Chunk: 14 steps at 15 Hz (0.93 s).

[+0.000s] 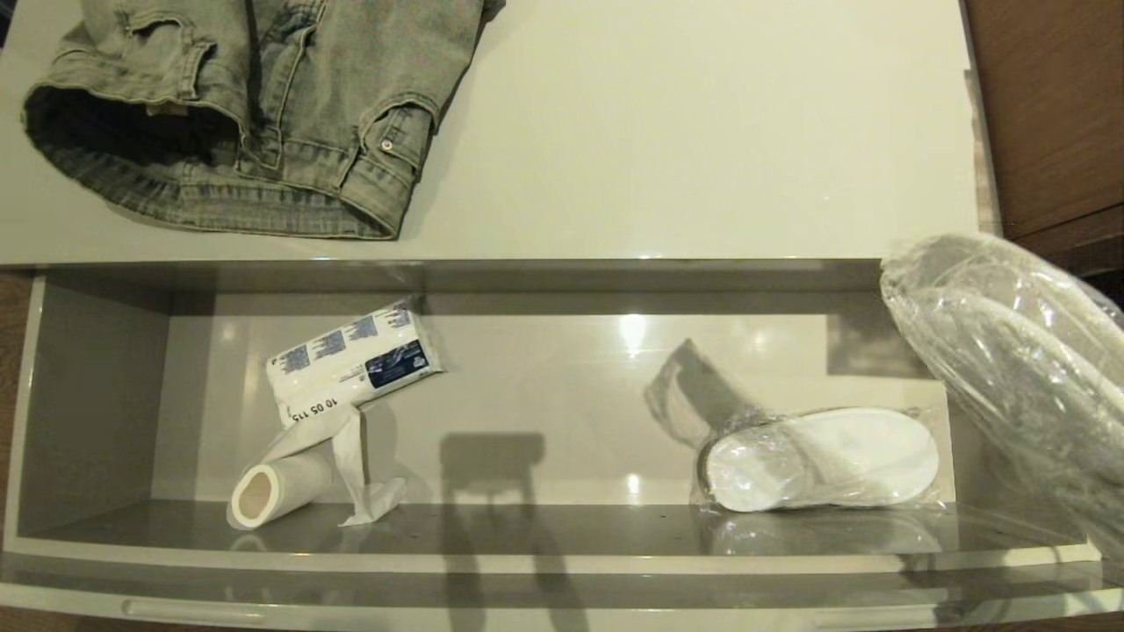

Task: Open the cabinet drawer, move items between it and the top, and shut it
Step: Put the disposable slippers in the drawer

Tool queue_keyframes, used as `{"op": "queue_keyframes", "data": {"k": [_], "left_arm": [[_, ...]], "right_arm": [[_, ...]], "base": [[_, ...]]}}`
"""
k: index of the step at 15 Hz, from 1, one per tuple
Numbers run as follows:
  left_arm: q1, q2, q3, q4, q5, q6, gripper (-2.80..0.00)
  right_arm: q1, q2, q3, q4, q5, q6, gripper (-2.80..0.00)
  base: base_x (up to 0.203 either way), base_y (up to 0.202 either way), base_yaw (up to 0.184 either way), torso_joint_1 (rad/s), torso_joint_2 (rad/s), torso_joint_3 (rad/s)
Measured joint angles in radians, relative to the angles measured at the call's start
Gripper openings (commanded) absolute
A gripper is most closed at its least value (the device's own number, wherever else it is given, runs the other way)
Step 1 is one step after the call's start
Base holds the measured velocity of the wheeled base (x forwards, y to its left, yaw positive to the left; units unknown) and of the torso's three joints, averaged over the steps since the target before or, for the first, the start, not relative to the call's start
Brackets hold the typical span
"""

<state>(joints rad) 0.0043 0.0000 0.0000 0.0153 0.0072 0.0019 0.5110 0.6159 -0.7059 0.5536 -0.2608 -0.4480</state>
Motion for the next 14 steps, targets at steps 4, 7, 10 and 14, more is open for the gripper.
{"op": "queue_keyframes", "data": {"k": [4,7,10,14], "left_arm": [[0.0,0.0,0.0,0.0,0.0,0.0,-2.8],[0.0,0.0,0.0,0.0,0.0,0.0,-2.8],[0.0,0.0,0.0,0.0,0.0,0.0,-2.8],[0.0,0.0,0.0,0.0,0.0,0.0,-2.8]], "right_arm": [[0.043,0.072,0.013,-0.008,0.112,-0.02,-2.8],[0.17,0.189,0.016,-0.037,0.146,-0.024,-2.8],[0.217,0.335,0.021,-0.122,0.169,-0.041,-2.8],[0.203,0.532,0.016,-0.354,0.127,-0.115,-2.8]], "base": [[0.0,0.0,0.0,0.0,0.0,0.0],[0.0,0.0,0.0,0.0,0.0,0.0],[0.0,0.0,0.0,0.0,0.0,0.0],[0.0,0.0,0.0,0.0,0.0,0.0]]}}
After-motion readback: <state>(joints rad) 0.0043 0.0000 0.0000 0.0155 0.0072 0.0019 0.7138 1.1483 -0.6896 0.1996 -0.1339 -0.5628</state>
